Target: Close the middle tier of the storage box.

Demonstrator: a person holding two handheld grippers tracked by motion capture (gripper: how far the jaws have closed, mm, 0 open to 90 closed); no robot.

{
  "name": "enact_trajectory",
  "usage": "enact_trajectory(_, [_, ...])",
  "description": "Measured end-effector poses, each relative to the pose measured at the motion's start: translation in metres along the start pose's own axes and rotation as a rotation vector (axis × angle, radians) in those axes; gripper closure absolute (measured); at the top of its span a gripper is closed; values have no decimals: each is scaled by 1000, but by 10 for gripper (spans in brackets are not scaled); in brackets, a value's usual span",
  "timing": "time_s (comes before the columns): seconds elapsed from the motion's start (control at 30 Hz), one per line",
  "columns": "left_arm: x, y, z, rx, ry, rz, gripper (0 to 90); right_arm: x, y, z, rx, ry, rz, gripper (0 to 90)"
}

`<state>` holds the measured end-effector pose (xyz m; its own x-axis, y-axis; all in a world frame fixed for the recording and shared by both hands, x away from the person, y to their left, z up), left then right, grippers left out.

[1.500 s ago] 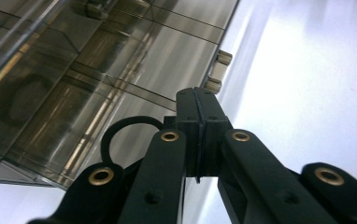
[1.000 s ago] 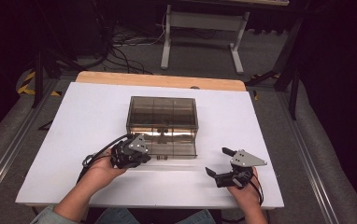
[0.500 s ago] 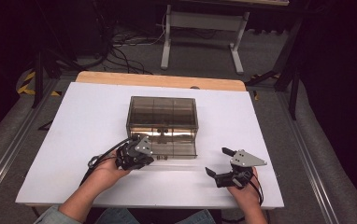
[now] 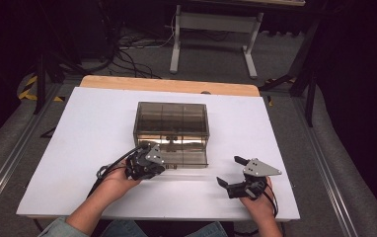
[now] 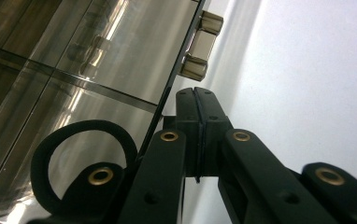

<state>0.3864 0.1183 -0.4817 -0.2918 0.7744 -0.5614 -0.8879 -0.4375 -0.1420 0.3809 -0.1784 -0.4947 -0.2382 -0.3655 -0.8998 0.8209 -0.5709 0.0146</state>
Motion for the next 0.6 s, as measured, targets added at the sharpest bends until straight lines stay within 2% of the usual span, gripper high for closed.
enact_trajectory(0.47, [-2, 0, 1, 1, 11, 4, 895, 0, 0, 0, 0, 1, -2, 27])
enact_trajectory(0.6, [-3, -1, 1, -22, 7, 6, 895, 0, 0, 0, 1, 1, -3, 27])
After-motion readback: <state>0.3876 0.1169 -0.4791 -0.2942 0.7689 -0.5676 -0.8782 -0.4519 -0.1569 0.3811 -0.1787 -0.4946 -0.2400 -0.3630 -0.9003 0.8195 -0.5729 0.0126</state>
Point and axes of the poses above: each handheld gripper's, and its own axes: z roughly backward along the jaws, x roughly out of its underside, y roughly to its right, the point moved 5 cm from there along -z, roughly forward along the jaws, and after that the axes turned 6 degrees about -x, right-handed, at the moved point
